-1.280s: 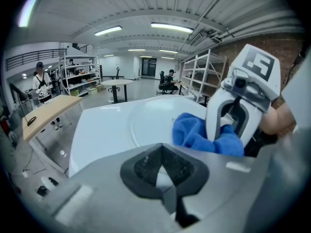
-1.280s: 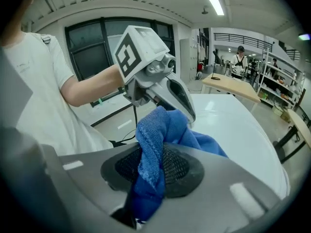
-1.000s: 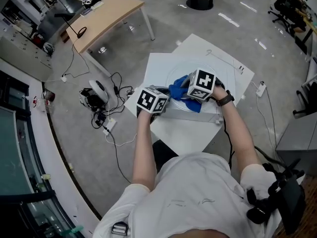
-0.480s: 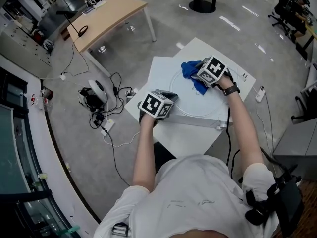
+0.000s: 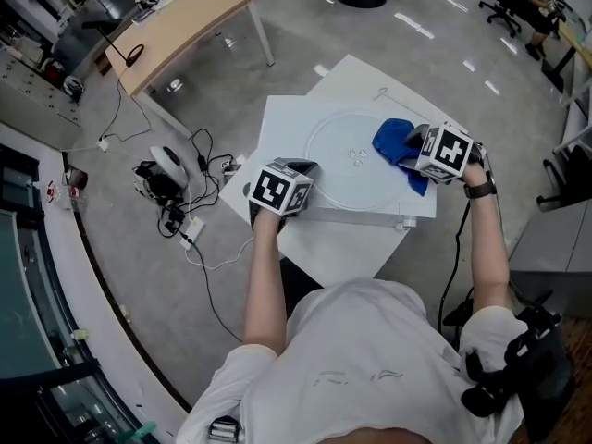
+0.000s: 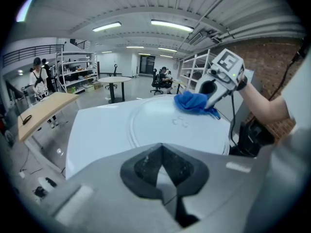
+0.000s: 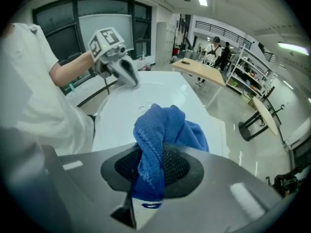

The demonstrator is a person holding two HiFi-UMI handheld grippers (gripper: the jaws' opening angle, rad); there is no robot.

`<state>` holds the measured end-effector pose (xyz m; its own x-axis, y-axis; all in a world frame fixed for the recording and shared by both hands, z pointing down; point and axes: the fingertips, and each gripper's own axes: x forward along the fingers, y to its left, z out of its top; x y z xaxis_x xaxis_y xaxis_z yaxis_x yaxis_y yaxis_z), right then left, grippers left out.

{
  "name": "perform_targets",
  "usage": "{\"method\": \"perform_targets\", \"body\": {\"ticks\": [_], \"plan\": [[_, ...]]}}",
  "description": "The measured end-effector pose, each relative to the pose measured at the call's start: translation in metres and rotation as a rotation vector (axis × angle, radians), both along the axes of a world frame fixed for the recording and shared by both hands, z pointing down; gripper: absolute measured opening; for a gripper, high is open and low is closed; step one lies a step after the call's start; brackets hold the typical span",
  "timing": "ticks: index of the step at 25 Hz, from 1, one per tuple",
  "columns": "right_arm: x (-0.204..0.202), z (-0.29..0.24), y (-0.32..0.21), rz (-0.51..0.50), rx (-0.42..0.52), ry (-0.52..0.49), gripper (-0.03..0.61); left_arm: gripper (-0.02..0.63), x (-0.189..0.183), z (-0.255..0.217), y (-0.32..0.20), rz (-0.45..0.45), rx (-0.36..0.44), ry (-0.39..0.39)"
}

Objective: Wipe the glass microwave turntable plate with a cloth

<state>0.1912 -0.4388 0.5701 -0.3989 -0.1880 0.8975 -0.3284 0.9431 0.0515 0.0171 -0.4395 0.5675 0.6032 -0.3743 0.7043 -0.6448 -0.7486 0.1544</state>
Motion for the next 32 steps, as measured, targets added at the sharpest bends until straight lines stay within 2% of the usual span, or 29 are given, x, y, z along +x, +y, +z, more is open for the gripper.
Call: {"method": "perform_targets", "body": {"ticks": [2, 7, 10, 13, 17, 21, 24, 27, 30, 32], "plan": [[-0.014, 0.001, 0.028, -0.065, -0.032, -0.031, 0.103, -0.002, 0.0, 0.0, 0.0, 0.0, 0.002, -0.001], [-0.075, 0.001, 0.078, -0.216, -0.1, -0.185, 0.103, -0.002, 0.0, 0.0, 0.001, -0.006, 0.001, 0.0], [-0.109, 0.001, 0.078, -0.262, -0.102, -0.22, 0.103, -0.002, 0.002, 0.0, 0.0, -0.01, -0.002, 0.0], [-0.137, 0.003, 0.064, -0.254, -0.099, -0.245, 0.103, -0.002, 0.003, 0.0, 0.0, -0.011, -0.007, 0.002], [-0.157, 0.004, 0.026, -0.18, -0.06, -0.245, 0.103, -0.002, 0.004, 0.002, -0.001, -0.008, -0.012, 0.004], [-0.166, 0.006, -0.005, -0.164, -0.023, -0.191, 0.103, -0.002, 0.0, 0.001, -0.002, -0.008, -0.009, 0.008], [-0.161, 0.004, -0.045, -0.029, 0.032, -0.217, 0.103, -0.002, -0.002, 0.002, 0.0, -0.003, -0.009, 0.005], [-0.139, 0.0, -0.084, 0.118, 0.108, -0.226, 0.103, -0.002, 0.0, 0.002, 0.001, -0.003, -0.016, 0.004], [-0.099, -0.003, -0.107, 0.233, 0.186, -0.172, 0.102, -0.002, 0.003, 0.002, 0.002, -0.006, -0.016, 0.005], [-0.068, -0.005, -0.108, 0.279, 0.197, -0.142, 0.101, -0.002, 0.003, 0.001, 0.002, -0.004, -0.014, 0.006]]}}
